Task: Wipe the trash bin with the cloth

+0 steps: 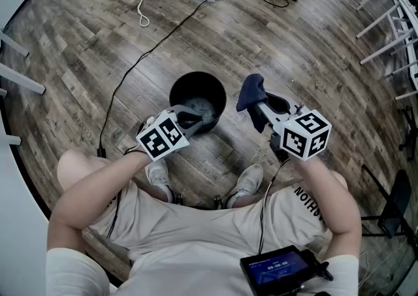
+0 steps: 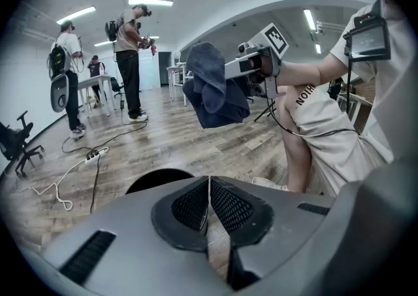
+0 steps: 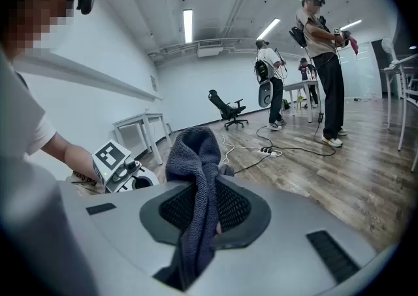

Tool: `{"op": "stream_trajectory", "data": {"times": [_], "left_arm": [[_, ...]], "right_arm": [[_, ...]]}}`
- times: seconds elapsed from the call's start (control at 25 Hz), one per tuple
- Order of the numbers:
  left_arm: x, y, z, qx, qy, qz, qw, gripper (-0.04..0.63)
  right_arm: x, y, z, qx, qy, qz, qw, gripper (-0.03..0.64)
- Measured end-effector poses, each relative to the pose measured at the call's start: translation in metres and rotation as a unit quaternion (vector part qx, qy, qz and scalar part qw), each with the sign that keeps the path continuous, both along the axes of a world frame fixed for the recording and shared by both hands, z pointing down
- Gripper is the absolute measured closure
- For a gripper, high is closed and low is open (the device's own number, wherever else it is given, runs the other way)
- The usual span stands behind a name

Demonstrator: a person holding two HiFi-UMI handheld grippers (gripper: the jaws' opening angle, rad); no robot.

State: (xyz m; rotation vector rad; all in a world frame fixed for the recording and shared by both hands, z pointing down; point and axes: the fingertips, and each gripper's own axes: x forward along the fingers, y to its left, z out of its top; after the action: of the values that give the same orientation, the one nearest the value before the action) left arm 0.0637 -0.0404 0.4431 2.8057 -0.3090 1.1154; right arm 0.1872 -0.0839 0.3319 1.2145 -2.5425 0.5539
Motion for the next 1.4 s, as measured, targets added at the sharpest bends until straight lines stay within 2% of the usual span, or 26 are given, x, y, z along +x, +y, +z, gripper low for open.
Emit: {"op": "stream_trajectory", "data": {"times": [0.28, 0.48, 0.6, 0.68, 0.84, 0.92, 1.08, 1.16, 1.32, 1.4], "left_arm": [[-0.014, 0.020, 0.024, 0.000, -0.042, 0.028, 0.9987, 0.583], [-0.031, 0.022, 0.050, 0.009, -0.072, 0.033, 0.9968, 0.580], [-0.033, 0.016, 0.070, 0.027, -0.099, 0.048, 0.9936, 0.552], [-0.030, 0.010, 0.085, 0.053, -0.129, 0.077, 0.9872, 0.538], [-0.019, -0.003, 0.102, 0.124, -0.180, 0.147, 0.9646, 0.523], [-0.015, -0.004, 0.109, 0.141, -0.193, 0.176, 0.9549, 0.517], [-0.011, 0.001, 0.131, 0.141, -0.223, 0.214, 0.9405, 0.514], [-0.013, 0.001, 0.144, 0.134, -0.239, 0.224, 0.9353, 0.514], [-0.013, -0.001, 0.156, 0.107, -0.243, 0.228, 0.9369, 0.514], [-0.013, 0.000, 0.158, 0.106, -0.246, 0.237, 0.9340, 0.514]], "right_arm": [[-0.005, 0.000, 0.006, -0.049, -0.047, 0.008, 0.998, 0.557], [-0.016, -0.006, 0.021, -0.078, -0.036, 0.003, 0.996, 0.556], [-0.022, -0.008, 0.035, -0.091, -0.018, -0.007, 0.996, 0.555], [-0.026, -0.008, 0.045, -0.099, 0.002, -0.017, 0.995, 0.556], [-0.032, -0.003, 0.078, -0.104, 0.066, -0.043, 0.991, 0.556], [-0.034, 0.001, 0.097, -0.114, 0.087, -0.053, 0.988, 0.555], [-0.030, 0.006, 0.125, -0.160, 0.076, -0.045, 0.983, 0.556], [-0.027, 0.013, 0.138, -0.177, 0.087, -0.048, 0.979, 0.555], [-0.024, 0.028, 0.168, -0.213, 0.114, -0.068, 0.968, 0.555], [-0.025, 0.033, 0.187, -0.224, 0.126, -0.077, 0.963, 0.555]]}}
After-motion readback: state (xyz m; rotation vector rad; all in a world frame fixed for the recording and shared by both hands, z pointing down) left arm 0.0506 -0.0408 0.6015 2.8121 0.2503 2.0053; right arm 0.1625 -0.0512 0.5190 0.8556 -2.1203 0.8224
